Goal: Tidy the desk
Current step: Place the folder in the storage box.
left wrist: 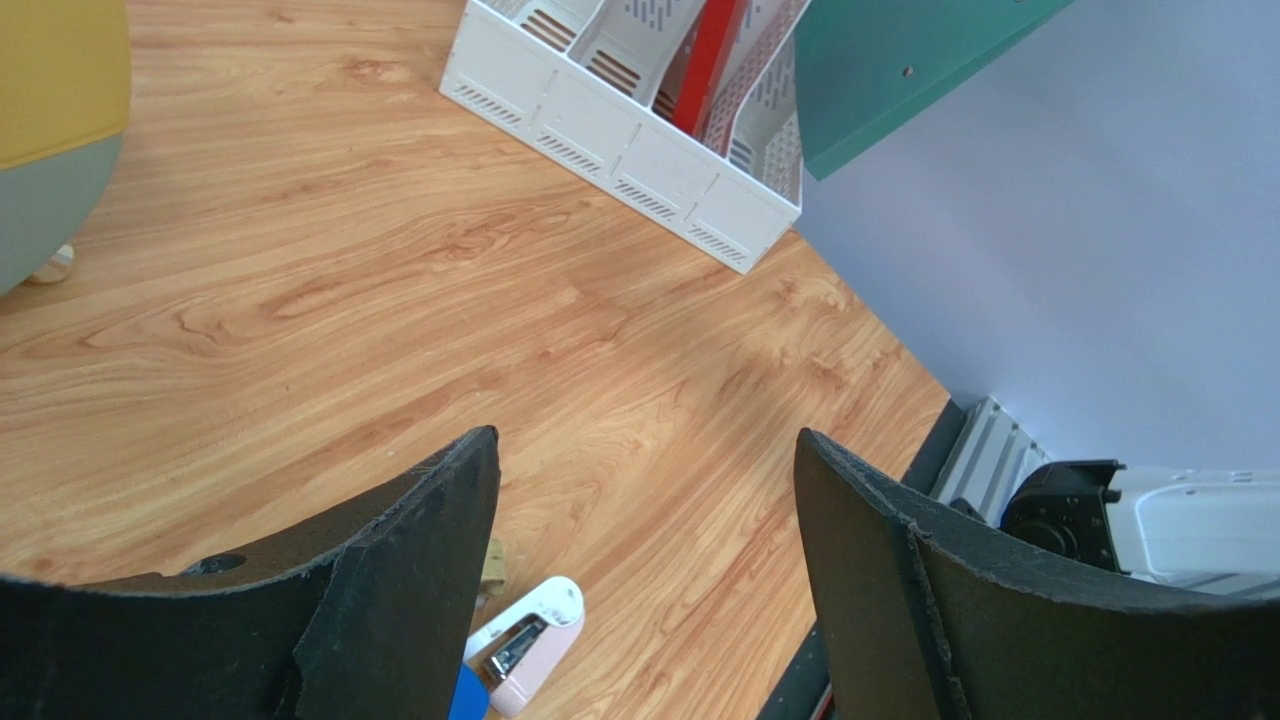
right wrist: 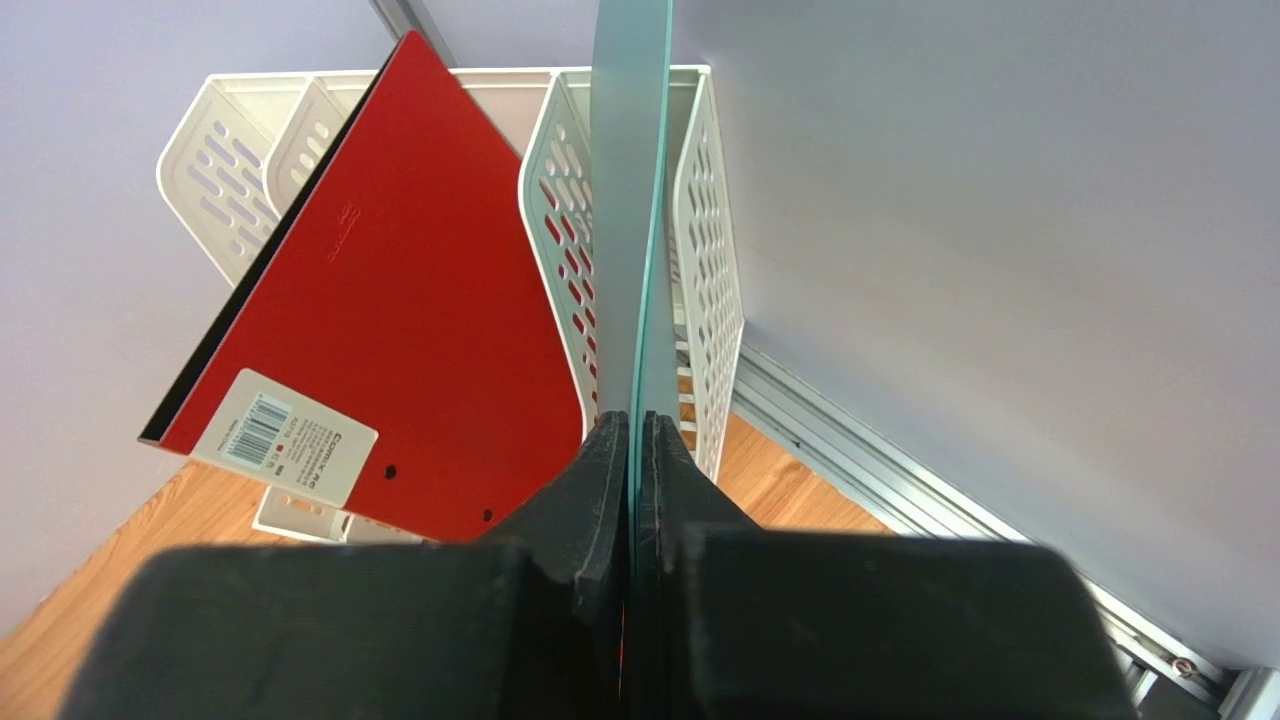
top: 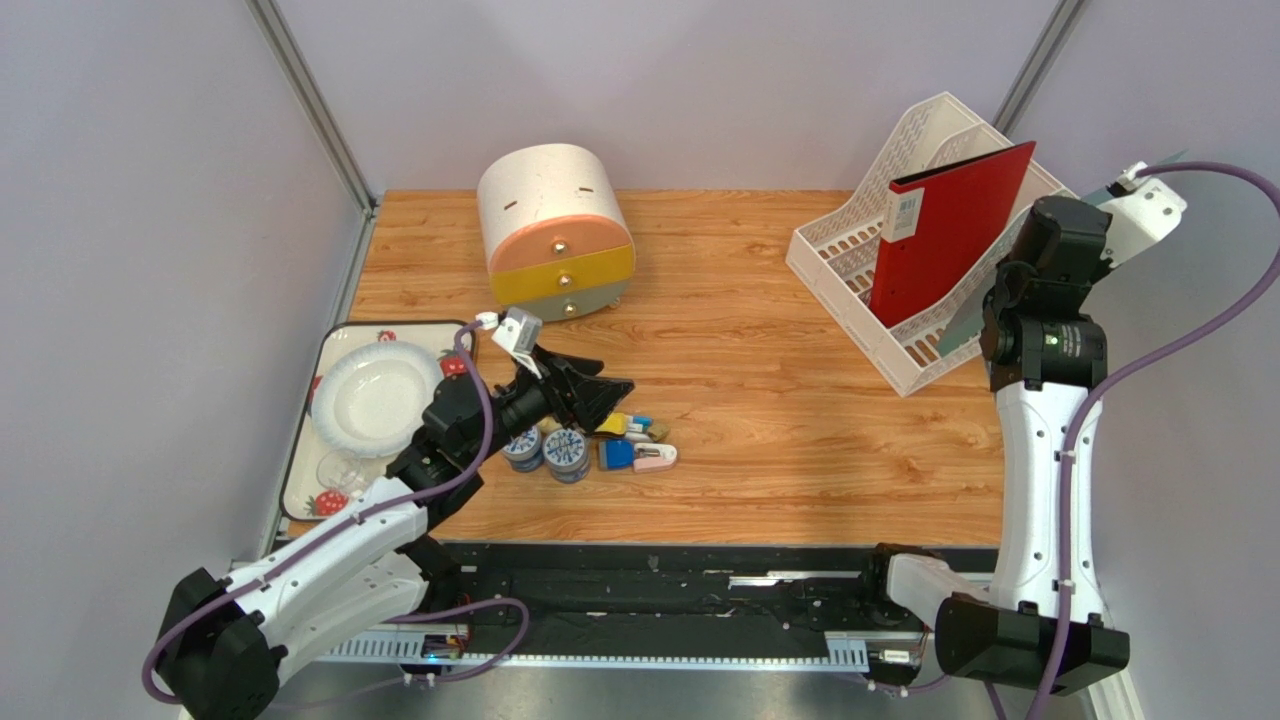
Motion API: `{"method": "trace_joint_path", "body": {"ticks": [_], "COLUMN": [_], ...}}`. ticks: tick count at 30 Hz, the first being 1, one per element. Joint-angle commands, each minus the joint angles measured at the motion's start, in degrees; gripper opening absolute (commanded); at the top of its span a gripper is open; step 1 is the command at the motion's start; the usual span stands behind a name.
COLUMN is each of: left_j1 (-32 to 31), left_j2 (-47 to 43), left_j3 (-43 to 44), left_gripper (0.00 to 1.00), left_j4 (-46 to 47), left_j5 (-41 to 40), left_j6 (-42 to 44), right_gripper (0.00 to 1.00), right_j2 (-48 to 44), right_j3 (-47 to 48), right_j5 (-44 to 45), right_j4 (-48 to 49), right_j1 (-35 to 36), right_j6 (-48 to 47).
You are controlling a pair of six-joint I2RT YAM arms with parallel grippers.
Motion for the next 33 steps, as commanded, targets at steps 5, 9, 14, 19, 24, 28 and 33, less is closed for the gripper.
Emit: {"method": "trace_joint_path", "body": {"ticks": [5,9,14,19,24,28,33], "left_j1": [0.2,0.2,0.2,0.2,0.2,0.1,0.2], "left_j2": [0.8,0.3,-0.5,-0.9,-1.5,-3.8,-8.6], "left_j3": [3.1,3.5,3.9,4.1,3.8,3.7,3.7], "left_gripper": [0.80,0.80,0.80,0.82,0.83,0.84,0.87], "left_j4": [1.4,0.3,-1.2,-2.3,-3.5,-6.1,-12.2], "left_j5": [0.2,-0.1,-0.8,-1.1,-1.8,-2.9,-7.2], "left_j6": [1.3,1.6,2.2,2.5,2.6,3.4,4.5], "right_gripper": [0.00,0.00,0.00,0.41,0.65,0.78,0.84], "right_j2": [2.1,2.1,1.7,-0.2,-4.4,-6.8,-11.3], "right_j3": [-0.1,-3.8,-6.0,-7.6,-8.3,-5.0,-2.6], "right_j5": [-4.4,-6.5,-7.1,-10.8,-14.4,-16.5,-28.5], "right_j4": [4.4,7.0,7.9,8.2,8.0,5.4,3.8], "right_j1": [-2.8,-3.0,-3.0,-3.0,-3.0,-3.0,-3.0], "right_j6": [4.2,7.3,9.5,8.1,6.7,5.3,3.5]}}
